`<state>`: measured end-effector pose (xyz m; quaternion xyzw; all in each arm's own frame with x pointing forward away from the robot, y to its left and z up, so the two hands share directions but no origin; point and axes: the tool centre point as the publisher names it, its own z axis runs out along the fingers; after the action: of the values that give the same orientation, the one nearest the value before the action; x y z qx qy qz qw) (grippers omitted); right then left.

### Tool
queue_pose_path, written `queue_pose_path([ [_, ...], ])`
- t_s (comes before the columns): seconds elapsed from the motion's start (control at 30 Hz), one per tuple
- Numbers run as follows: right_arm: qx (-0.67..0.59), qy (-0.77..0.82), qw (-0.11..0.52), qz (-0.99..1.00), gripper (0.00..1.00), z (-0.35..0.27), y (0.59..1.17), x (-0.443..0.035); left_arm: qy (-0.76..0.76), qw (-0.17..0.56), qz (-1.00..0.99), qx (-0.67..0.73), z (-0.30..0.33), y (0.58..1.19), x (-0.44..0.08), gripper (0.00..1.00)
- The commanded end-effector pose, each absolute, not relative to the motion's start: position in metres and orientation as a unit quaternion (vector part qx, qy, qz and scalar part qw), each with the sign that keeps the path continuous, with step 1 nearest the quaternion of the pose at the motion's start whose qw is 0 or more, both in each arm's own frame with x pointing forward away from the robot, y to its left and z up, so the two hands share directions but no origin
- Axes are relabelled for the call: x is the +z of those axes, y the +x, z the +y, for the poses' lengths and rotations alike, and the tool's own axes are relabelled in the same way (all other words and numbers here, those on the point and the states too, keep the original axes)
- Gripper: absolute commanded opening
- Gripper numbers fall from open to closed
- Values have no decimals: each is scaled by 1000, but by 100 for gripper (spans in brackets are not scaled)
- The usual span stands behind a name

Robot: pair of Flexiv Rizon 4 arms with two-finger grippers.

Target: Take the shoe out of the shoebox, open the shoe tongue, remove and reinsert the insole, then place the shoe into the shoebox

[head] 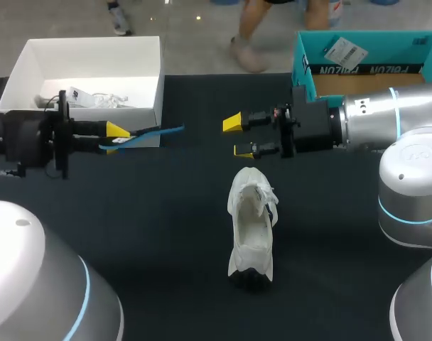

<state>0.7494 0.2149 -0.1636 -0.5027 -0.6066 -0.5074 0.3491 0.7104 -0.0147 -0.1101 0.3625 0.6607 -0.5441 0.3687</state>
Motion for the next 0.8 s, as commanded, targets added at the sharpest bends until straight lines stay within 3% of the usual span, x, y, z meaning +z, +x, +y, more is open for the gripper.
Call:
queue_pose_path([
  [0.03, -507, -504, 348, -606, 100, 217, 749, -164, 411, 394, 618, -542, -11, 713, -123, 0],
  [0.8, -507, -504, 348, -606, 100, 217, 749, -164, 461, 424, 563, -538, -44, 697, -147, 0],
])
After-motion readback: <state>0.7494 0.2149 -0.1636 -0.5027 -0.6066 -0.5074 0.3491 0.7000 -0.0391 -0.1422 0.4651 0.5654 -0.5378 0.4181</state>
